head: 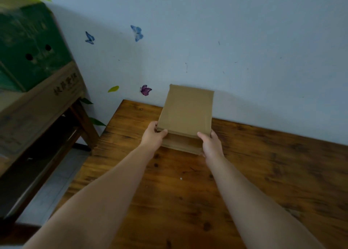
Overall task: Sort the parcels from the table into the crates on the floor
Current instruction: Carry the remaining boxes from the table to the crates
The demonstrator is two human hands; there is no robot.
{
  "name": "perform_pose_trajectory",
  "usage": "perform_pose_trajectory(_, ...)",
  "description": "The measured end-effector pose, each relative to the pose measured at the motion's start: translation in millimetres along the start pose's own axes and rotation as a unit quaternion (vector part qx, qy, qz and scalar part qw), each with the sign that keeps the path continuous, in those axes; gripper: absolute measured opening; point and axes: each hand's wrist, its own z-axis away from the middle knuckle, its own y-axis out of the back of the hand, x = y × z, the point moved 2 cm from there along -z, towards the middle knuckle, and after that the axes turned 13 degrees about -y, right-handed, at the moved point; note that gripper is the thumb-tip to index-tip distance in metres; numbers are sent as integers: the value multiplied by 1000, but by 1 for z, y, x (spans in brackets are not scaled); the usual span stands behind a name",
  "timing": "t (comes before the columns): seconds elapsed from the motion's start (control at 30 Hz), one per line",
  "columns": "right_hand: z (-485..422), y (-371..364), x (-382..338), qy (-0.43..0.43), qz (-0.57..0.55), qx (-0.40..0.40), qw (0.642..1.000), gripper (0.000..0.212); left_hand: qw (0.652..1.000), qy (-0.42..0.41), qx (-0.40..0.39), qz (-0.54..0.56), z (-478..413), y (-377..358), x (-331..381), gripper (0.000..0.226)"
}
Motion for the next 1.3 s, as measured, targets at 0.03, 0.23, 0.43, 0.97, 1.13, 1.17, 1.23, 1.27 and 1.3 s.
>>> perform_pose_trajectory(0.03,5,2,-1,13,1,-5,1000,49,1000,-6,4,7,6,2,2,37)
perform_pose_trajectory(0.23,35,5,-14,80,15,-35,996,51,994,-83,48,55,31,25,23,25)
perform_pose_trajectory(0.43,60,11,-17,122,19,-96,988,54,989,-124,64,54,52,44,46,44)
perform_pose_trajectory(0.97,100,14,-31,233,158,-176,943,76,974,-57,179,128,64,74,66,9)
perform_pose_trajectory(1.13,100,15,-28,255,140,-121,949,73,980,-73,125,137,67,82,83,17)
perform_pose_trajectory(1.17,100,16,-28,246,114,-120,955,71,981,-93,89,147,71,80,86,20)
perform_pose_trajectory(1.23,100,17,-30,228,62,-122,964,75,980,-124,2,157,78,77,88,30)
perform_pose_trajectory(1.27,100,18,-31,225,47,-119,966,77,979,-130,-39,151,81,75,88,39)
perform_pose_trajectory(1.3,101,19,-33,227,41,-114,966,75,978,-135,-70,140,84,74,86,49)
